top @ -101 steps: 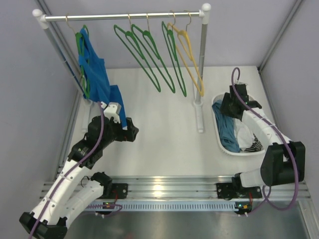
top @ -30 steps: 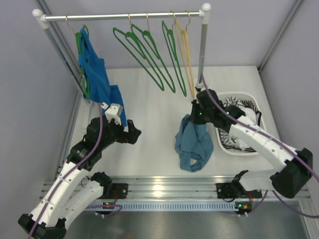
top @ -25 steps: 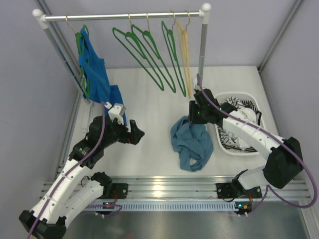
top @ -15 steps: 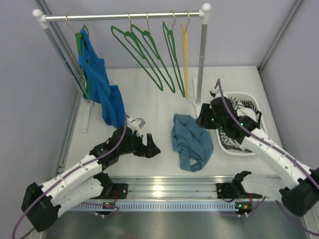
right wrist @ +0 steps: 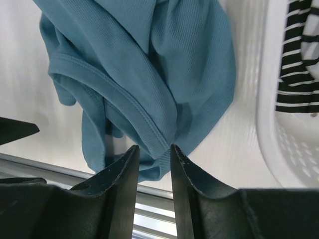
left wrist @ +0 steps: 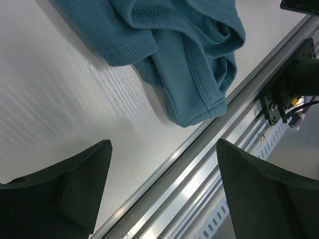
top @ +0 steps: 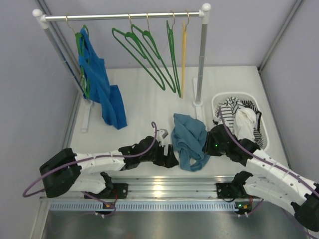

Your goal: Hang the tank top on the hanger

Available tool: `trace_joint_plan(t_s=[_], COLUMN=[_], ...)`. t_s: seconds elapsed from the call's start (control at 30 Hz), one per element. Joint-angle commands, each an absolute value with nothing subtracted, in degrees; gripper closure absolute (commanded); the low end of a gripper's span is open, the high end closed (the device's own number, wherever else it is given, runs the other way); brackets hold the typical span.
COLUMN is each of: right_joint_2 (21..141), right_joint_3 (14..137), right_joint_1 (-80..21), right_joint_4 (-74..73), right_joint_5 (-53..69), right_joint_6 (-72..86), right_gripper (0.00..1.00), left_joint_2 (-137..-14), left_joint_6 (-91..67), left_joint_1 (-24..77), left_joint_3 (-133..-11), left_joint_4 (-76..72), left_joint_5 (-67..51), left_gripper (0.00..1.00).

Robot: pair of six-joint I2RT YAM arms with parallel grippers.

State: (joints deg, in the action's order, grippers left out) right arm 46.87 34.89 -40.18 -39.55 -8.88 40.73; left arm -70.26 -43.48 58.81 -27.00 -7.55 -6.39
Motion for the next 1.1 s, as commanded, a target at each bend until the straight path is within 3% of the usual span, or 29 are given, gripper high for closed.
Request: trace_joint_plan(t_s=[0.0, 0.47, 0.63, 0.8, 0.87, 0.97, 1.0, 1.07], right_joint_2=[49.3, 56.7, 57.7, 59.1, 59.8, 59.6, 59.4, 58.4], right_joint_3=[33.7, 29.9, 29.7, 29.4, 29.4, 30.1, 31.2, 32.9], right_joint_1=[-42.8, -45.7, -46.1, -46.5, -46.8, -47.3, -47.5, -47.9], right_joint_4=[-34.1, -28.8, -29.0, -28.7, -28.5, -29.4, -30.1, -33.5], right_joint_5=[-9.2, -10.7, -11.9, -12.6, -12.8, -13.7, -14.1, -15.8], right_joint_6=[43.6, 44.9, 45.1, 45.4, 45.6, 46.1, 46.4, 46.7], right_gripper=[0.69, 0.62, 0.62, 0.62, 0.66, 0.80, 0.84, 0.95], left_joint_2=[-74.0, -86.8, -89.9, -90.8, -90.5, -89.1, -87.4, -84.9], left_joint_6=[-45.0, -46.4, -46.7, -46.8, -46.7, -46.4, -46.2, -45.3], left_joint_1=[59.6, 63.9, 64.4, 64.5, 64.5, 64.5, 64.6, 64.5], left_joint_3=[-28.8, -31.3, -32.2, -32.1, -31.8, -31.8, -31.7, -31.9], left_joint_4=[-17.0, -23.9, -25.4, -25.5, -25.4, -24.4, -23.7, -21.3], left_joint_5=[-6.0, -7.2, -7.5, -7.5, -7.5, -7.1, -6.4, -5.4], left_gripper=[0.11, 0.21, 0.31, 0.61, 0.66, 0.88, 1.00, 1.00])
